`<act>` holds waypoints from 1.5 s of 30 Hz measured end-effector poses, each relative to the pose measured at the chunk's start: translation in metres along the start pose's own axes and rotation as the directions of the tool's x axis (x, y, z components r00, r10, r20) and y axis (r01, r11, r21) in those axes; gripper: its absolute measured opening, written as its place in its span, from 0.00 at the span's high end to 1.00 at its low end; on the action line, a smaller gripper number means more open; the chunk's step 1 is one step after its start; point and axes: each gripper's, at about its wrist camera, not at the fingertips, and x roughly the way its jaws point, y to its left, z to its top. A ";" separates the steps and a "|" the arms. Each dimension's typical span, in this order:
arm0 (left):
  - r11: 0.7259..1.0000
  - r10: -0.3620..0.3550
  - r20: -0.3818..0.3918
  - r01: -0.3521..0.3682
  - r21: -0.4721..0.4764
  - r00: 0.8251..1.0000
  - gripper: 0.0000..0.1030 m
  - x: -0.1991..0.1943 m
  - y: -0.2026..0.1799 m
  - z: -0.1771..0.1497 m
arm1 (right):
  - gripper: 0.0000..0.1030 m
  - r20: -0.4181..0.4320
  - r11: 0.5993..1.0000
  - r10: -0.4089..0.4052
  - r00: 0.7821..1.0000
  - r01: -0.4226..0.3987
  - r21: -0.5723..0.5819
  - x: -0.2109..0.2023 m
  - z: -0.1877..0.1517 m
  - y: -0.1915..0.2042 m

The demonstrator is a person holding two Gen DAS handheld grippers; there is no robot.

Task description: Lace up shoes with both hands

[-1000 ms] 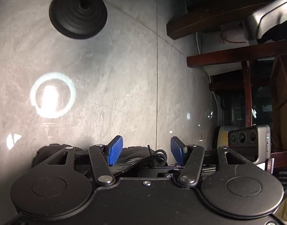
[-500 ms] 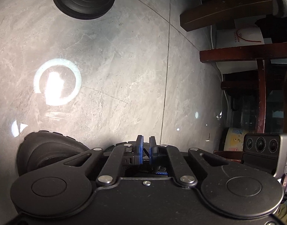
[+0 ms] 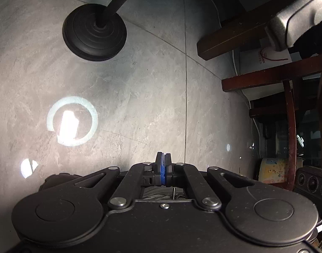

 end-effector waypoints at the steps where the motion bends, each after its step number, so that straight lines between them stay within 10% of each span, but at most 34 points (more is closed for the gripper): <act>1: 1.000 0.001 0.001 -0.001 -0.003 1.000 1.00 0.000 0.000 0.000 | 0.38 0.016 1.000 -0.007 1.000 0.007 -0.017 -0.007 0.001 0.001; 8: 0.995 0.035 -0.021 -0.033 0.091 0.999 1.00 -0.002 -0.008 -0.002 | 0.38 0.150 1.000 -0.016 0.989 0.018 -0.013 -0.026 0.026 -0.015; 13: 0.931 0.221 -0.048 -0.196 0.309 0.974 0.95 -0.007 -0.010 -0.007 | 0.50 0.032 0.989 0.100 0.994 -0.103 0.102 0.018 0.041 -0.035; 16: 0.907 0.237 -0.078 -0.192 0.374 0.968 0.77 -0.012 -0.004 -0.009 | 0.60 0.007 0.983 0.114 0.993 -0.114 0.143 0.033 0.041 -0.038; 19: 0.872 0.248 -0.090 -0.182 0.455 0.965 0.47 -0.017 -0.004 -0.014 | 0.98 -0.002 0.975 0.125 0.992 -0.123 0.185 0.042 0.037 -0.043; 26: 0.867 0.154 -0.132 -0.070 0.494 0.979 0.40 -0.017 -0.017 -0.022 | 0.98 0.066 0.978 0.090 0.994 -0.101 0.183 0.033 0.031 -0.037; 38: 0.861 0.054 -0.167 0.039 0.507 0.984 0.42 0.007 -0.057 -0.031 | 0.98 0.249 0.975 0.140 0.958 -0.177 0.133 -0.015 0.045 -0.016; 41: 0.863 0.058 -0.154 0.027 0.504 0.986 0.78 0.011 -0.061 -0.035 | 0.98 0.268 0.973 0.148 0.952 -0.188 0.130 -0.021 0.045 -0.014; 45: 0.881 0.091 -0.123 -0.023 0.472 0.988 0.97 0.009 -0.060 -0.035 | 0.98 0.274 0.978 0.153 0.950 -0.185 0.094 -0.025 0.044 -0.009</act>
